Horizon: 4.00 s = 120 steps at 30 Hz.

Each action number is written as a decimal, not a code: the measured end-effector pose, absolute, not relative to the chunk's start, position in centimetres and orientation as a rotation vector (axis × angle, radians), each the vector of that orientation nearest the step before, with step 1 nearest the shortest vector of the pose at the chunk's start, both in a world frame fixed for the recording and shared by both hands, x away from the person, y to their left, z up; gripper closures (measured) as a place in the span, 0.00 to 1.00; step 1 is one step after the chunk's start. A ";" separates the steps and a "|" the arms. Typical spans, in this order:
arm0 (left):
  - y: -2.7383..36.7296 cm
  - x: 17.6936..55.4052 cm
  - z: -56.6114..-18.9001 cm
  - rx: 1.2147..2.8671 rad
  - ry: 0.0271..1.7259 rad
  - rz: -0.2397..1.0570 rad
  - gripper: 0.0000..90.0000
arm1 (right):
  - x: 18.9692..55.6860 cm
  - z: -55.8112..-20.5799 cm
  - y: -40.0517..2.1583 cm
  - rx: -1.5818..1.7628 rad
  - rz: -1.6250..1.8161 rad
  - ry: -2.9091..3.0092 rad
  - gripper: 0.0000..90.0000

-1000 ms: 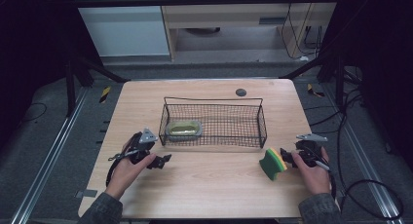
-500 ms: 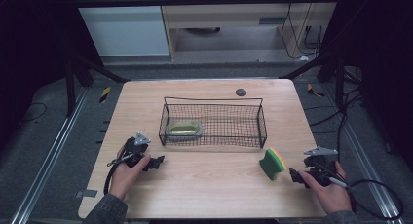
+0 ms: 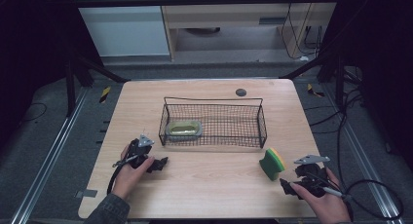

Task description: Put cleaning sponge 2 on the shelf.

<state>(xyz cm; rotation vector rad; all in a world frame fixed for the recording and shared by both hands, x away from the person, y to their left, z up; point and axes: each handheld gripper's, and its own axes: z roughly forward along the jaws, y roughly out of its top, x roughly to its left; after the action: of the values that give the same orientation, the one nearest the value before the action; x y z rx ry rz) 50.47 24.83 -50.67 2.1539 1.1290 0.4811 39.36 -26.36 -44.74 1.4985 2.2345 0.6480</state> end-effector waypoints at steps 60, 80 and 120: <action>25.0 50.7 -50.9 2.138 1.101 0.483 0.00 | 47.6 -40.3 -23.8 1.517 0.545 2.496 0.72; 25.0 50.8 -50.9 2.139 1.099 0.482 0.00 | 48.6 -37.1 -25.2 1.442 0.603 2.401 0.73; 25.0 50.8 -50.9 2.134 1.101 0.485 0.00 | 53.6 -28.7 -22.2 1.224 0.758 2.224 0.73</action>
<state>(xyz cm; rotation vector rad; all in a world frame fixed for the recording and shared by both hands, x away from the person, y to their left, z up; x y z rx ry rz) 50.79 24.97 -50.89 2.1337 1.1014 0.4852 53.57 -22.23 -28.72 1.2237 2.2236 0.7584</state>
